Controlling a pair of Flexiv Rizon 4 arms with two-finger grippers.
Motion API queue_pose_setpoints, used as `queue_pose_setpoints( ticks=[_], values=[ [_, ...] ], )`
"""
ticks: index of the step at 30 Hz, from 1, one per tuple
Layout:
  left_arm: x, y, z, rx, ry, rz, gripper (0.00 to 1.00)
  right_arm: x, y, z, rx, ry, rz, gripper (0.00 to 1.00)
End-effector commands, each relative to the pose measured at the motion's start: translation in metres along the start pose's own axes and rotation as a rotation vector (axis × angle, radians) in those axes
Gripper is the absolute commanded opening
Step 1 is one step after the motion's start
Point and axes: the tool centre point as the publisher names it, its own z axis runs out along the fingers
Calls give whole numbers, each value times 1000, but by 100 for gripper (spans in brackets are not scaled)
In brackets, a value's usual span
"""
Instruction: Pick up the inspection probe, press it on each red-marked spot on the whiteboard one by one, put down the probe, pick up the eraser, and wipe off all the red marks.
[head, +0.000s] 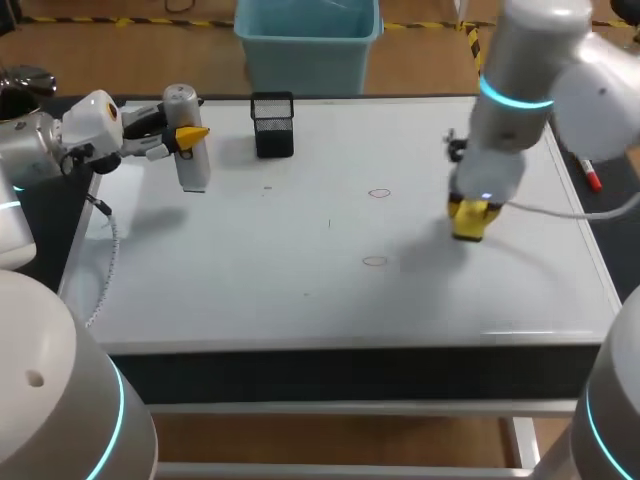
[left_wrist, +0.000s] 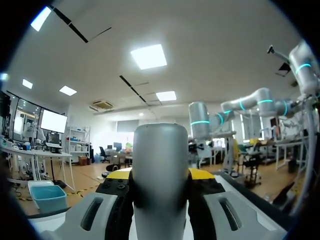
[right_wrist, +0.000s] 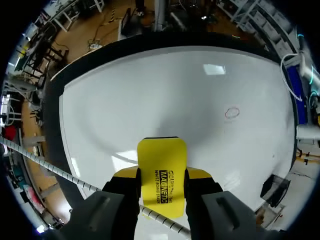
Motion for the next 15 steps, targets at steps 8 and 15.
queue_pose_setpoints(
  ticks=[8,15],
  values=[
    [-1,0,0,2,2,1,0,-77,63,6,76,101,-114,0],
    [-1,0,0,2,2,1,0,-110,79,20,59,110,-171,0]
  ],
)
